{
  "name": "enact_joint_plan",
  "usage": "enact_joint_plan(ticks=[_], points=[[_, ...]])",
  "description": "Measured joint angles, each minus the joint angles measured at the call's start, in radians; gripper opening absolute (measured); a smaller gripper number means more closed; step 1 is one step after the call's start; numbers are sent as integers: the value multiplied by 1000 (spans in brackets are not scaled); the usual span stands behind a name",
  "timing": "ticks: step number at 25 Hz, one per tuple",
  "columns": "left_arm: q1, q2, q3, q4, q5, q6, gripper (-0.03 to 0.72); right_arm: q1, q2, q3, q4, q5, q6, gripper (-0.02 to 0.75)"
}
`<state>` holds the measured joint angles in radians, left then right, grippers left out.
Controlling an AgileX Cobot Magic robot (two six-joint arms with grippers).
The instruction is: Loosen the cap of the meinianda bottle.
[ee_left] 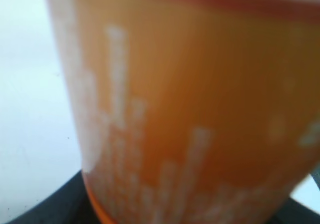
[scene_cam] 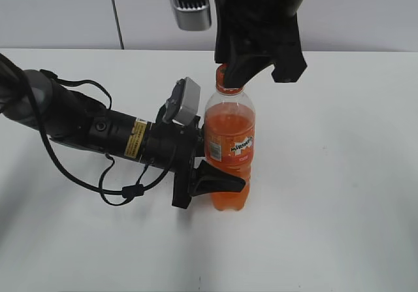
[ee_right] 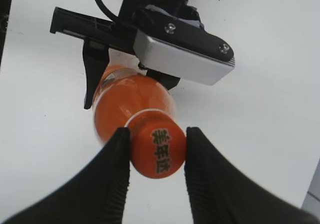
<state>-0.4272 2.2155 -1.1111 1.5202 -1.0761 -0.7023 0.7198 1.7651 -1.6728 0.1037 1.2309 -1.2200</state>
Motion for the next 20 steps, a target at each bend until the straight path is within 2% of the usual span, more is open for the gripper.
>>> enact_joint_plan(ticks=[8, 20], points=[[0, 0, 0, -5, 2, -4, 400, 0, 0, 0, 7, -7, -156, 229], [0, 0, 0, -5, 2, -4, 399, 0, 0, 0, 7, -8, -76, 241]])
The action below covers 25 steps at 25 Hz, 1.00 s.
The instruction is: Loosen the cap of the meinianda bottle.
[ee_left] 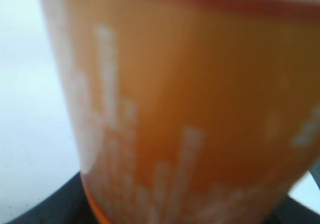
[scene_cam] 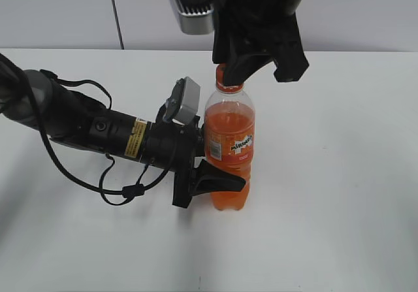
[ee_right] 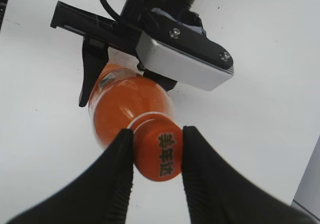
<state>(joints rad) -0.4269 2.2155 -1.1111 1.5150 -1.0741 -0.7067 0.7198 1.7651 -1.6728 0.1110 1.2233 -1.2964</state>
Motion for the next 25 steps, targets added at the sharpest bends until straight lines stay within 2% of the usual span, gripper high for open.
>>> enact_joint_plan(ticks=[3, 9, 14, 21, 25], points=[[0, 0, 0, 0, 0, 0, 399, 0, 0, 0, -3, 0, 24, 244], [-1, 0, 0, 1, -1, 0, 399, 0, 2, 0, -22, 1, 119, 311], [-1, 0, 0, 5, -3, 0, 399, 0, 2, 1, -18, 3, 202, 319], [-3, 0, 0, 13, -4, 1, 399, 0, -20, -25, 108, 2, 338, 322], [-3, 0, 0, 14, -4, 1, 399, 0, -27, -72, 152, 3, 485, 322]])
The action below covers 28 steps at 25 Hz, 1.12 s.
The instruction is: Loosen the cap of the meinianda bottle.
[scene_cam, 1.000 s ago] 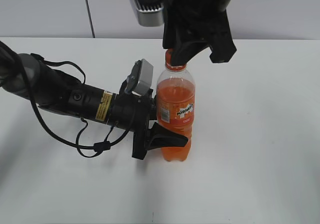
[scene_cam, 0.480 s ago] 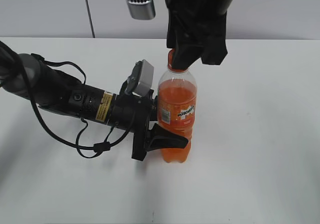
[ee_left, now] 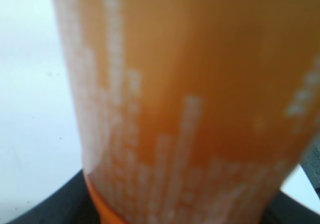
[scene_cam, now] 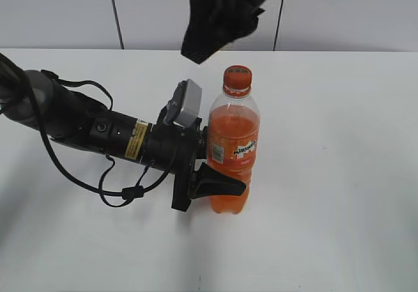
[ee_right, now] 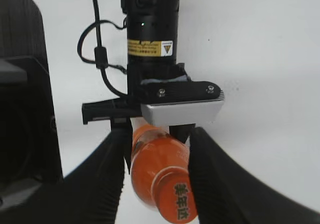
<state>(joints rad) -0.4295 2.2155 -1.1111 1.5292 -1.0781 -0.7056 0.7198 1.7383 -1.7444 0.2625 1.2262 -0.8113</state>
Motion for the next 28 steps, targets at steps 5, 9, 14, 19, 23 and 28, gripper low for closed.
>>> enact_joint_plan(ticks=[5, 9, 14, 19, 23, 28], points=[[0, 0, 0, 0, 0, 0, 399, 0, -1, -38, 4, -2, 297, 322], [0, 0, 0, 0, 3, 0, 399, 0, -6, -38, -62, -2, 667, 322], [0, 0, 0, 0, 9, -1, 399, 0, -37, -38, -128, -2, 1027, 322], [0, 0, 0, -2, 12, -9, 399, 11, -54, -6, -137, -3, 1199, 351], [-1, -2, 0, -6, 16, -26, 399, 14, -54, 31, -153, -2, 1250, 398], [-1, -3, 0, -7, 19, -38, 399, 14, -54, 33, -229, -2, 1281, 408]])
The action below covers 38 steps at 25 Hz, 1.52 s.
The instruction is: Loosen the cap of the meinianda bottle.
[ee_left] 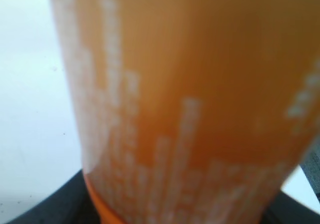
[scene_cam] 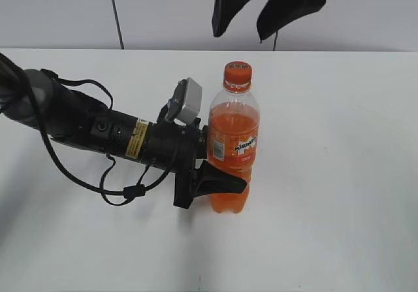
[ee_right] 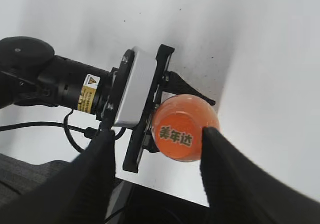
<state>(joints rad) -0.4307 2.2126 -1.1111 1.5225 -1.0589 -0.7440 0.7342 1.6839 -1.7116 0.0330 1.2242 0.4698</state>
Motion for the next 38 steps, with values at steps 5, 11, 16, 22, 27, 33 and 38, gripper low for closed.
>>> enact_joint_plan(ticks=[5, 11, 16, 22, 27, 33, 38], points=[[0, 0, 0, 0, 2, -2, 399, 0, 21, 0, -12, 0, 4, 408], [0, 0, 0, 0, 2, -3, 399, 0, 63, 0, -12, 0, 5, 408], [0, 0, 0, 0, 3, -4, 399, 0, 69, 6, -15, -1, 5, 408], [0, 0, 0, 0, 3, -4, 399, 0, 69, 33, -16, 0, 5, 408], [0, 0, 0, 0, 3, -5, 399, 0, 69, 36, -18, 0, 5, 408], [0, 0, 0, 0, 3, -6, 399, 0, 70, 58, -19, 0, 5, 408], [0, 0, 0, 0, 3, -6, 399, 0, 70, 60, -18, 0, 5, 408]])
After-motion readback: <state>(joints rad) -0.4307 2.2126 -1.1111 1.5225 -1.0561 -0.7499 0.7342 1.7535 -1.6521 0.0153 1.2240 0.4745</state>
